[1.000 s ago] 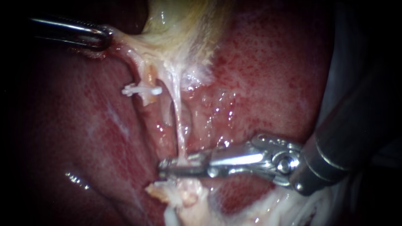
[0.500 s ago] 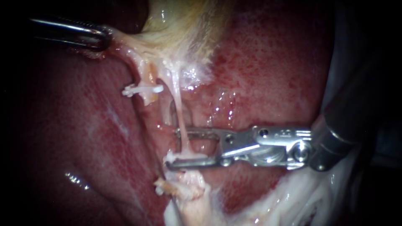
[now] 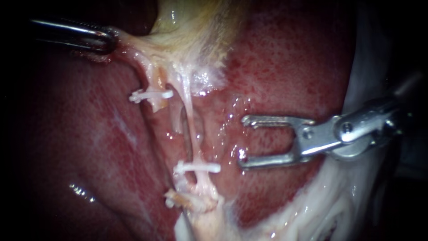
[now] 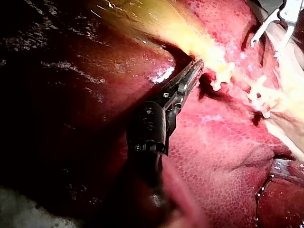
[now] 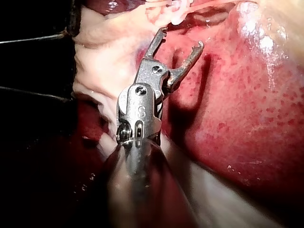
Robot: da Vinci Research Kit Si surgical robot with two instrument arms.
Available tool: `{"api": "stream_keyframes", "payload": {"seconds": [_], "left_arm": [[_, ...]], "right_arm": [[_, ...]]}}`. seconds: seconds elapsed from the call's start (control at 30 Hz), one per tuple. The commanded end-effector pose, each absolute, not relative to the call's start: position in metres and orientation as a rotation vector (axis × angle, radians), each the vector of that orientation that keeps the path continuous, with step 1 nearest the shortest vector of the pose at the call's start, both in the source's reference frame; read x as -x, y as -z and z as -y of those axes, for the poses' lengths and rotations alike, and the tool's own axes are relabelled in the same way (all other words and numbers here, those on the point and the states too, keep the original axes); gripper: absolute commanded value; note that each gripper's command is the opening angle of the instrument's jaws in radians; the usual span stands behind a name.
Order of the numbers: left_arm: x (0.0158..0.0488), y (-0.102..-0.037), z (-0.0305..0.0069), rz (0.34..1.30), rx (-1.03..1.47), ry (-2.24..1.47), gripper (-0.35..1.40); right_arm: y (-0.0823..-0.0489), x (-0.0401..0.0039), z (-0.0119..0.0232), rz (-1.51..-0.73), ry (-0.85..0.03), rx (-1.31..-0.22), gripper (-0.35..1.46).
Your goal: Going back first clip right tube
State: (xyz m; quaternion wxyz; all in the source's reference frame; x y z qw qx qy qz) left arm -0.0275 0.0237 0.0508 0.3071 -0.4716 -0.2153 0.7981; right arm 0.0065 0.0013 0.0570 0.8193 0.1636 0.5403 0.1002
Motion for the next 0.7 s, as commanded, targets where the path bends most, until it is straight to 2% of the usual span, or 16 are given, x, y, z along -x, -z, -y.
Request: {"api": "stream_keyframes", "payload": {"seconds": [0.03,0.33,0.7], "left_arm": [[0.0276,-0.0509,-0.0237,0.569,1.247,-2.111,-0.35],[0.0287,-0.0532,-0.0228,0.545,1.243,-2.126,-0.35],[0.0316,-0.0567,-0.0212,0.59,1.227,-2.146,-0.35]], "right_arm": [[-0.0568,-0.006,-0.0014,-1.144,-0.204,-0.35,0.5],[-0.0561,-0.0041,-0.0022,-1.138,-0.18,-0.348,0.5],[-0.056,-0.004,-0.0023,-1.141,-0.168,-0.345,0.5]]}}
